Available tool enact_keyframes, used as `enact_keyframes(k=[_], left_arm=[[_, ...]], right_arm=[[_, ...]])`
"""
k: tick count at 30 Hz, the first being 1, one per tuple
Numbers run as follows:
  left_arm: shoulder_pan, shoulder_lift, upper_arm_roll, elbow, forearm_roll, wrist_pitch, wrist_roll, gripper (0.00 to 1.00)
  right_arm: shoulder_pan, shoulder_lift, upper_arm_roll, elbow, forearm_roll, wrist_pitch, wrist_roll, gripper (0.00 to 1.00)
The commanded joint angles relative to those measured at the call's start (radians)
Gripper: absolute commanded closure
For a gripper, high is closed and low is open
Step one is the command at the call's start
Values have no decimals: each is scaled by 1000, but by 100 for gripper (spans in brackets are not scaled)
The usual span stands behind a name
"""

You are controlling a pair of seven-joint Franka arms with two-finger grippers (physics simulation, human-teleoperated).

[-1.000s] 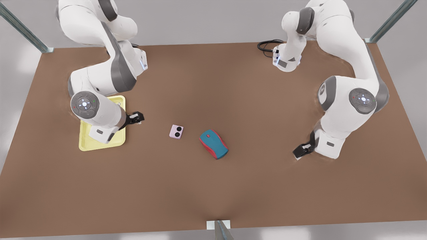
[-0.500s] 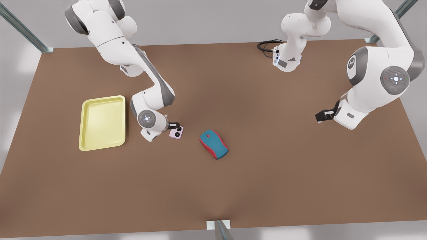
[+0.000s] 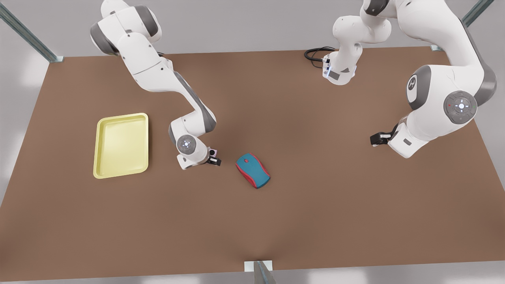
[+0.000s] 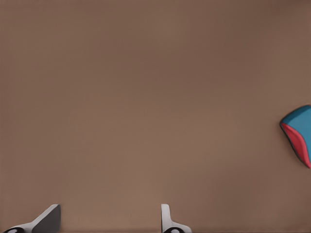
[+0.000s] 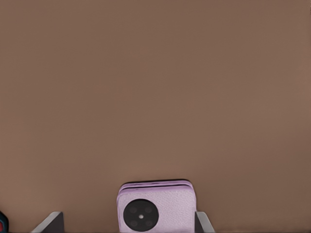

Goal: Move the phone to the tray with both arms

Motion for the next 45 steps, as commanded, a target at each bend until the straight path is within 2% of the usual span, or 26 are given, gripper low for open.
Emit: enact_keyframes(k=[1,12,26,37,40,45], left_arm=[[1,0,0,0,0,2,91,0],[1,9,9,0,0,3,91,0],[1,15,11,0,0,3,90,0],[-1,23,12,0,2,16,88,0],[-1,23,12,0,2,16,88,0],[-1,25,12,0,2,16,88,0]], right_arm=[[0,2,-2,-15,7,61,309,0],[14,4,-1,-54,12,64,309,0],[27,8,-1,-65,7,49,54,0],[27,24,-1,-71,7,52,27,0],[27,24,-1,-69,9,49,21,13],[23,25,-1,-69,9,49,21,17]])
